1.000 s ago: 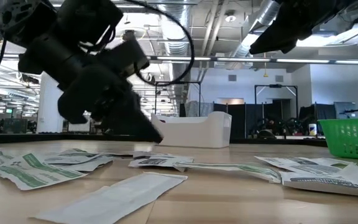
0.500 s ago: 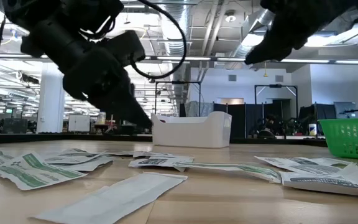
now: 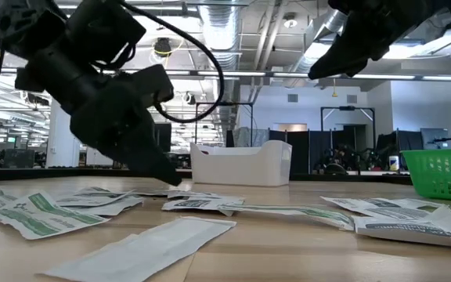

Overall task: Pick & Place First Aid Supplies
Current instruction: Put the towelette pack into the white bin

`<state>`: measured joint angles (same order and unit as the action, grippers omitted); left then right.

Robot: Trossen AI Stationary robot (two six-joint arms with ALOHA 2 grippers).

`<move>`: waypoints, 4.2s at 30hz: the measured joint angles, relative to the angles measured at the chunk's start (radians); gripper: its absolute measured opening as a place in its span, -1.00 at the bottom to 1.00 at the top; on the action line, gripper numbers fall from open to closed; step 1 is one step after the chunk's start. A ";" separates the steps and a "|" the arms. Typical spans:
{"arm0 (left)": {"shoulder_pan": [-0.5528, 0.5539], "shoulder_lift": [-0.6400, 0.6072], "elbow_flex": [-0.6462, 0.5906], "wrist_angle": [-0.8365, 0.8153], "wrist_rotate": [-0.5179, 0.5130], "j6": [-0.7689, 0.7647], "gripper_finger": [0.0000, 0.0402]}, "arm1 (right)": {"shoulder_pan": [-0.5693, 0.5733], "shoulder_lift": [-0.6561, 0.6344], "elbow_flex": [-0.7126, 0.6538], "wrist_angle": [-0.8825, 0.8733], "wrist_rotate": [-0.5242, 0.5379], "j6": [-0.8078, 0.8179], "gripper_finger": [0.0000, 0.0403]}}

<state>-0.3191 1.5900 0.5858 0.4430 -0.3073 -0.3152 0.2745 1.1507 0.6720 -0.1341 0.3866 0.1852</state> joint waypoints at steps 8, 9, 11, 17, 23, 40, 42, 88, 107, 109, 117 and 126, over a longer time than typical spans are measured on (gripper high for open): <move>0.021 0.084 0.005 0.044 0.011 0.003 -0.42 | 0.000 0.000 0.000 -0.003 0.002 0.000 -0.49; 0.023 0.092 0.005 0.044 0.012 0.018 -0.46 | 0.000 0.000 0.000 -0.003 0.002 0.000 -0.49; 0.024 0.098 0.006 0.046 0.012 0.039 -0.59 | 0.000 0.000 0.000 -0.003 0.002 0.000 -0.49; 0.024 0.072 0.003 0.046 0.012 0.073 -0.95 | 0.000 0.000 0.000 -0.003 0.002 0.000 -0.49; 0.024 -0.028 -0.003 0.065 -0.058 0.189 -0.97 | -0.001 -0.001 0.000 -0.003 0.003 0.000 -0.49; 0.492 -0.150 0.002 0.298 -0.028 0.325 -0.88 | -0.018 -0.001 0.000 0.001 0.006 -0.027 -0.49; 0.552 -0.131 0.002 0.304 0.031 0.279 -0.83 | -0.029 -0.001 0.000 0.004 0.006 -0.027 -0.49; 0.123 -0.074 -0.143 0.121 0.051 -0.007 -0.26 | 0.011 -0.001 0.000 -0.008 0.005 -0.001 -0.49; 0.130 -0.005 -0.147 0.279 -0.051 0.143 -0.96 | 0.010 -0.001 0.000 -0.007 0.005 -0.001 -0.49; 0.131 -0.020 -0.142 0.360 -0.070 0.207 -0.96 | 0.008 -0.001 0.000 -0.007 0.005 -0.001 -0.49; 0.256 -0.043 -0.055 0.494 -0.076 0.443 -0.97 | -0.017 -0.001 0.000 -0.004 0.005 -0.001 -0.49; 0.551 -0.044 0.035 0.494 0.063 0.386 -0.95 | -0.043 -0.001 0.000 -0.009 0.004 -0.008 -0.49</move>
<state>0.2321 1.5459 0.6209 0.9375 -0.2447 0.0712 0.2317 1.1500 0.6720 -0.1427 0.3908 0.1768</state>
